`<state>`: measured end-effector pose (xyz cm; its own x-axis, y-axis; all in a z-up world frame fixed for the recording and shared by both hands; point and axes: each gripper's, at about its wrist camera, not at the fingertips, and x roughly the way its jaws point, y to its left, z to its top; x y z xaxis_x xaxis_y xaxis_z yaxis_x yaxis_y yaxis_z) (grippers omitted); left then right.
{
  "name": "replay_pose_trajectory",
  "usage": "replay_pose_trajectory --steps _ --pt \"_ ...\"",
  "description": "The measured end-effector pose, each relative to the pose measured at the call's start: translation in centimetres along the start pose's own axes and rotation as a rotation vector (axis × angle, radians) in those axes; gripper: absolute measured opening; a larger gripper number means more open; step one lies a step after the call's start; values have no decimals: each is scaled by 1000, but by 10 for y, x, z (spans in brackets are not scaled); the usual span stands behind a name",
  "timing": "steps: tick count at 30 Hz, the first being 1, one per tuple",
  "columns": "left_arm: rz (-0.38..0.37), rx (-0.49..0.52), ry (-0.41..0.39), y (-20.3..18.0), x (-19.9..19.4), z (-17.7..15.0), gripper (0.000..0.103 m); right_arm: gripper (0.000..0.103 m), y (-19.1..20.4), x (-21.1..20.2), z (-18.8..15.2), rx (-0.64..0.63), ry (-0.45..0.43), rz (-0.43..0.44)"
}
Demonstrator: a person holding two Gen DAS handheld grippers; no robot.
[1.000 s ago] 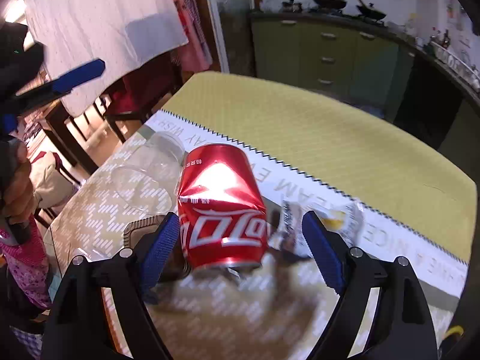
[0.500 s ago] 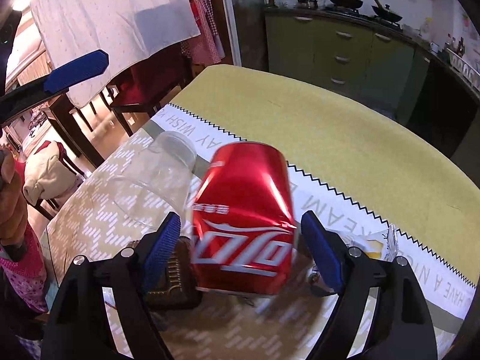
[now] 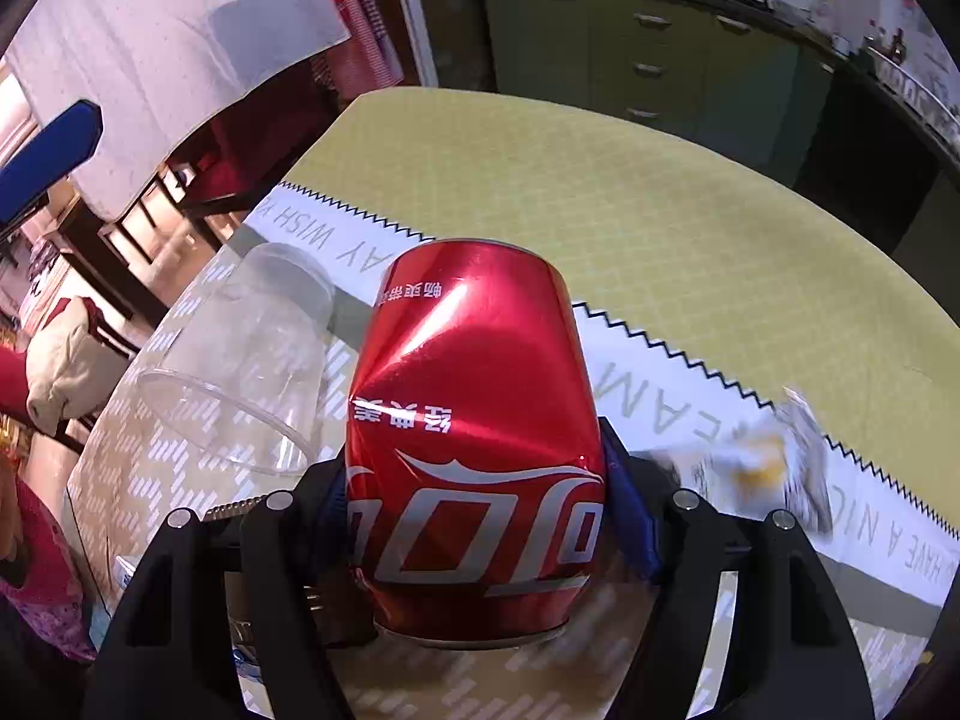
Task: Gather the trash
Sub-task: 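Grasp the red Coca-Cola can with the right gripper and lift it, then carry the can over the bin and open the right gripper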
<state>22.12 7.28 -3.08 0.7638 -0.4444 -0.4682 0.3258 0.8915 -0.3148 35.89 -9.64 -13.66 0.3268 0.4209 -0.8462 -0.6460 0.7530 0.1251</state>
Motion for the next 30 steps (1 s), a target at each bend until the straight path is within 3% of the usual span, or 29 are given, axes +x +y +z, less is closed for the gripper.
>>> replay_pose_trajectory --steps 6,13,18,22,26,30 --pt "-2 -3 -2 1 1 1 92 70 4 -24 -6 -1 -57 18" --pt "-7 3 -3 -1 0 0 92 70 -16 -94 -35 51 -160 -10" --pt "-10 23 11 -6 3 -4 92 70 -76 -170 -98 211 -246 -122" --pt "-16 42 19 -13 6 -6 92 70 -154 -223 -174 453 -262 -289" --pt "-30 66 23 -21 8 -7 92 71 -220 -248 -239 652 -212 -416" --pt "-37 81 33 -26 12 -9 92 71 -271 -243 -286 785 -128 -480"
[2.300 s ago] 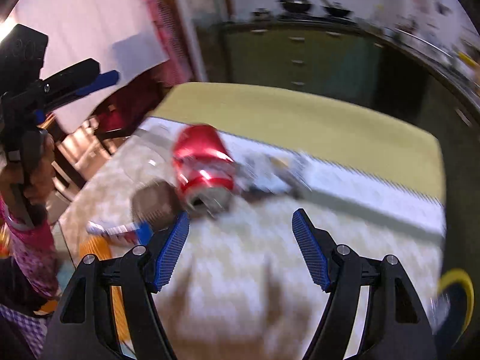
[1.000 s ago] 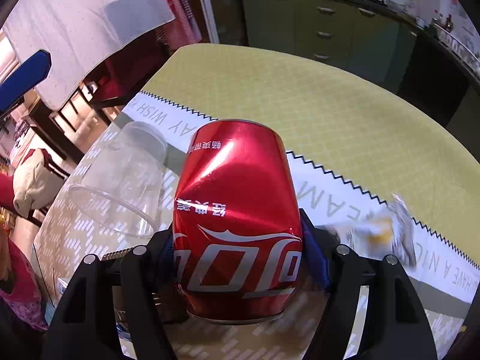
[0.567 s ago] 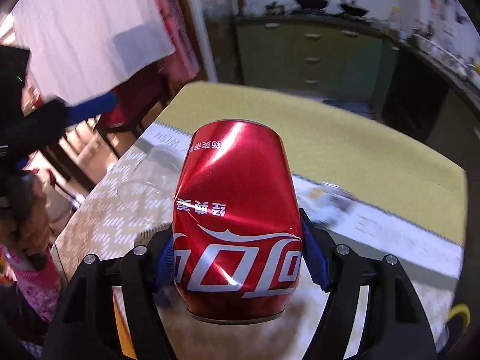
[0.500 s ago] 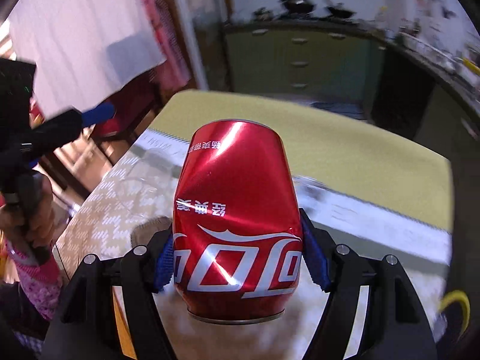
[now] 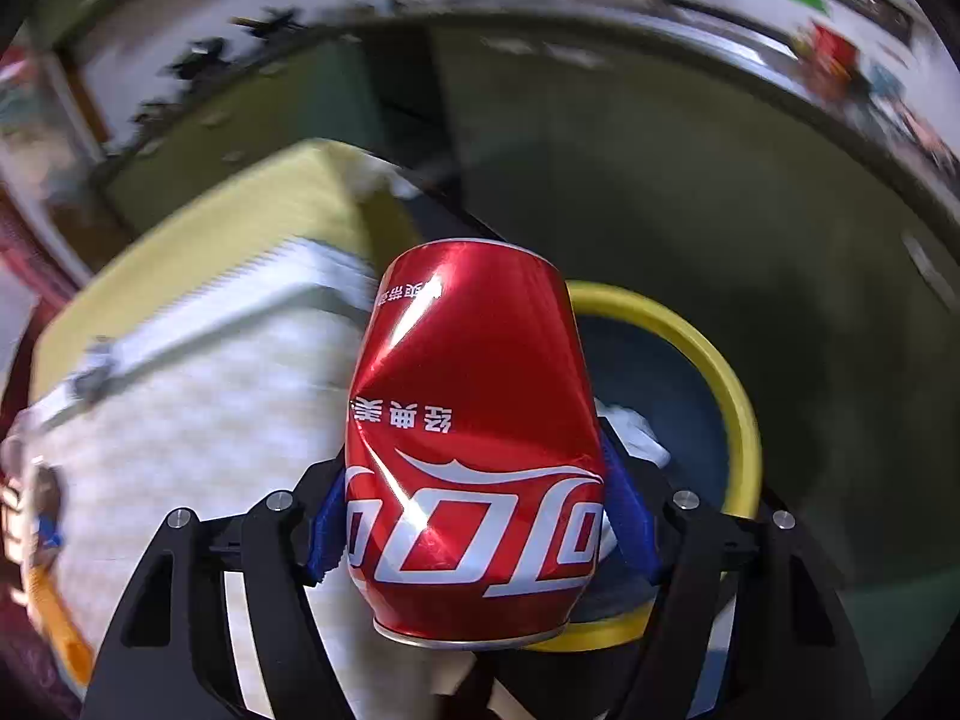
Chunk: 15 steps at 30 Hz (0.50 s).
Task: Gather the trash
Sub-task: 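Carry the can over the bin and open the right gripper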
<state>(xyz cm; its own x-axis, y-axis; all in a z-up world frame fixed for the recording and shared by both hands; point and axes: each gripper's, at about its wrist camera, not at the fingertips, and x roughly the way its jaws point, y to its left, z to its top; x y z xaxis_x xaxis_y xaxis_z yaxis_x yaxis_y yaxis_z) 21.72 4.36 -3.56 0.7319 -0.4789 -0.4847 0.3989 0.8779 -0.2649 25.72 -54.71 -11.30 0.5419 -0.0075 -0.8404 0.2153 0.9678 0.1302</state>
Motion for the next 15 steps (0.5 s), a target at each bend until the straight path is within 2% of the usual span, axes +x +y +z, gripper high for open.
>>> replay_pose_trajectory --steps 5,8,9,15 --pt "-5 18 16 -5 5 -2 92 71 -38 43 -1 75 60 -96" --pt "-7 27 24 -7 7 -3 92 73 -46 58 -4 107 76 -144" --pt "-8 30 26 -8 7 -3 92 76 -47 58 -4 111 68 -156" --pt "-38 57 40 -17 6 -4 92 77 -30 22 -18 89 3 -108"
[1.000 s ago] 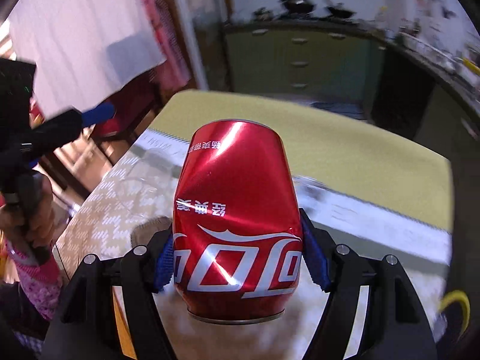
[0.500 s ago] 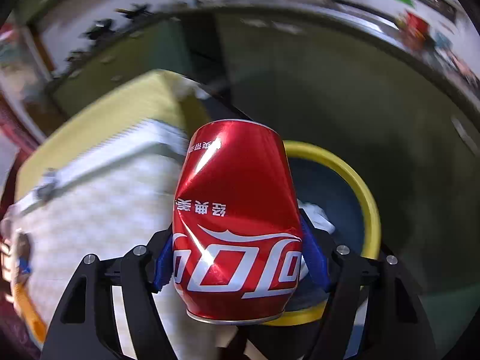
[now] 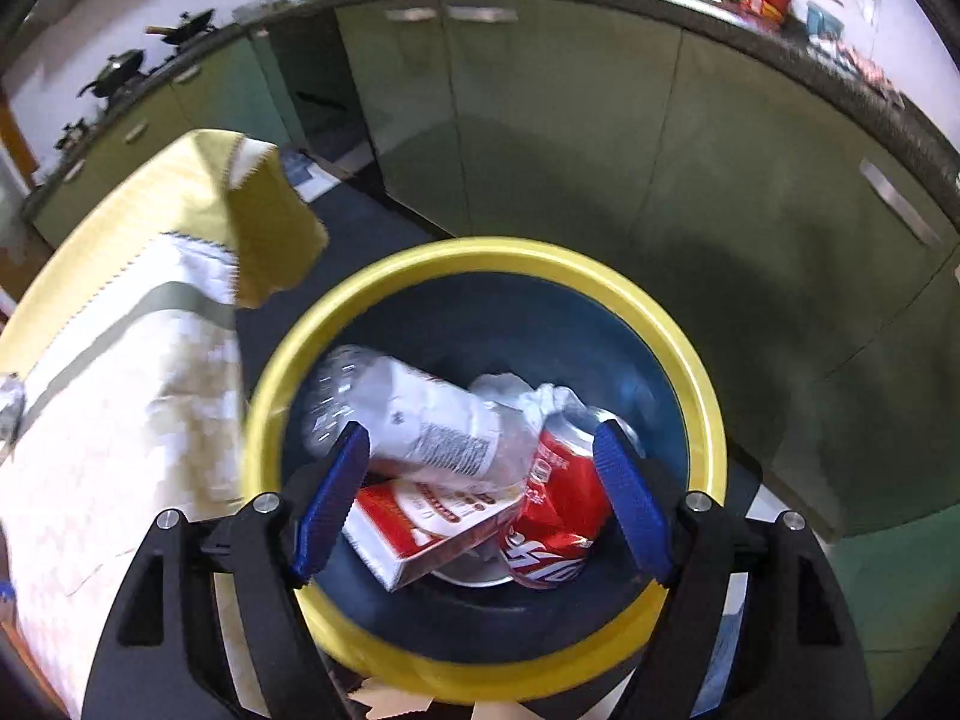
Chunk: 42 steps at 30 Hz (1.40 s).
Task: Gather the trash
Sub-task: 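Carry the can over the bin and open the right gripper, then grasp the clear plastic cup with the left gripper and lift it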
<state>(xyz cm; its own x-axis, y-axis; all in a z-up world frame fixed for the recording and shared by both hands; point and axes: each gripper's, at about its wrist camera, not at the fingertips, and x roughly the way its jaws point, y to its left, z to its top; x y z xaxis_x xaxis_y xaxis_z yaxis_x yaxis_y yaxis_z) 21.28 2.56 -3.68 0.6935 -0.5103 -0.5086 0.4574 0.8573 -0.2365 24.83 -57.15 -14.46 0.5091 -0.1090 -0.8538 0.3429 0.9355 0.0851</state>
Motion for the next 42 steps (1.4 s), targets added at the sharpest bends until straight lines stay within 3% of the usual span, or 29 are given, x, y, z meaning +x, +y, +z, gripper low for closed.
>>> replay_pose_trajectory --steps 6,10,15,19,22,25,30,34,38,42 --pt "-50 40 29 -15 -12 -3 92 83 24 -43 -15 -43 -69 89" --pt "-12 67 54 -21 -27 -9 92 83 35 -49 -26 -60 -73 130" --pt "13 29 93 -14 -41 -19 92 83 36 -60 -39 -65 -84 176" --pt "92 -19 128 3 -44 -31 92 83 42 -64 -48 -84 -86 206" --pt "111 -55 137 22 -44 -30 92 83 45 -64 -51 -96 -84 222" --pt "90 -51 155 40 -36 -24 92 83 50 -63 -54 -108 -81 241" --pt "15 57 214 65 -6 -19 92 83 54 -60 -57 -116 -73 252" --pt "14 98 269 86 13 -23 92 83 55 -60 -58 -121 -69 248" --pt "-64 95 275 103 18 -23 92 83 57 -60 -58 -123 -65 234" --pt "-76 95 291 117 28 -24 93 83 62 -60 -57 -124 -63 224"
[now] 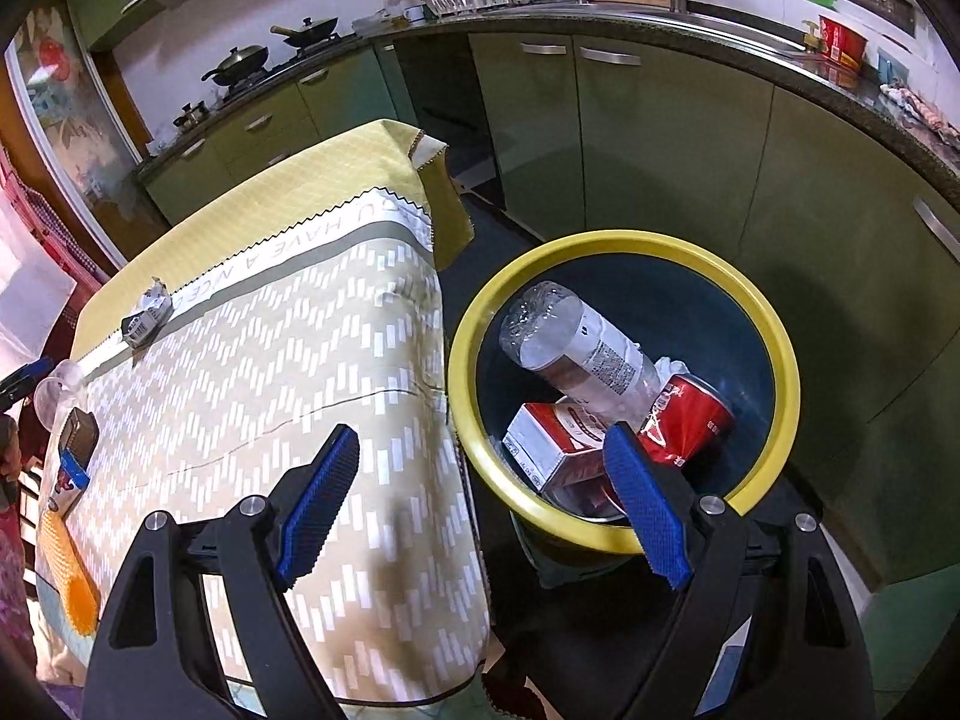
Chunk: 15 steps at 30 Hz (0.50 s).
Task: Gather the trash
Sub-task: 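Grasp the clear plastic cup with the left gripper and lift it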
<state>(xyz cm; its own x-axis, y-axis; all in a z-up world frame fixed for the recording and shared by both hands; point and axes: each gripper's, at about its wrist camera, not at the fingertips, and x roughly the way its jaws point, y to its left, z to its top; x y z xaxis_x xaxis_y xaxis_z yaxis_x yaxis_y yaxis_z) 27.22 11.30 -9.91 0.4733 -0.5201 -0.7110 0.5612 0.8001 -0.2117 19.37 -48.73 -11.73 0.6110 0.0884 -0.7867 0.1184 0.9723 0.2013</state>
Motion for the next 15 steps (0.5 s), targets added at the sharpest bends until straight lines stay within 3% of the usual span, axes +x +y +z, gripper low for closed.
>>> replay_pose_trajectory --steps 11,15 --pt "-66 12 37 11 23 -10 92 83 23 2 2 -46 18 -12" --pt "-62 6 41 9 25 -15 81 83 26 4 1 -56 23 -1"
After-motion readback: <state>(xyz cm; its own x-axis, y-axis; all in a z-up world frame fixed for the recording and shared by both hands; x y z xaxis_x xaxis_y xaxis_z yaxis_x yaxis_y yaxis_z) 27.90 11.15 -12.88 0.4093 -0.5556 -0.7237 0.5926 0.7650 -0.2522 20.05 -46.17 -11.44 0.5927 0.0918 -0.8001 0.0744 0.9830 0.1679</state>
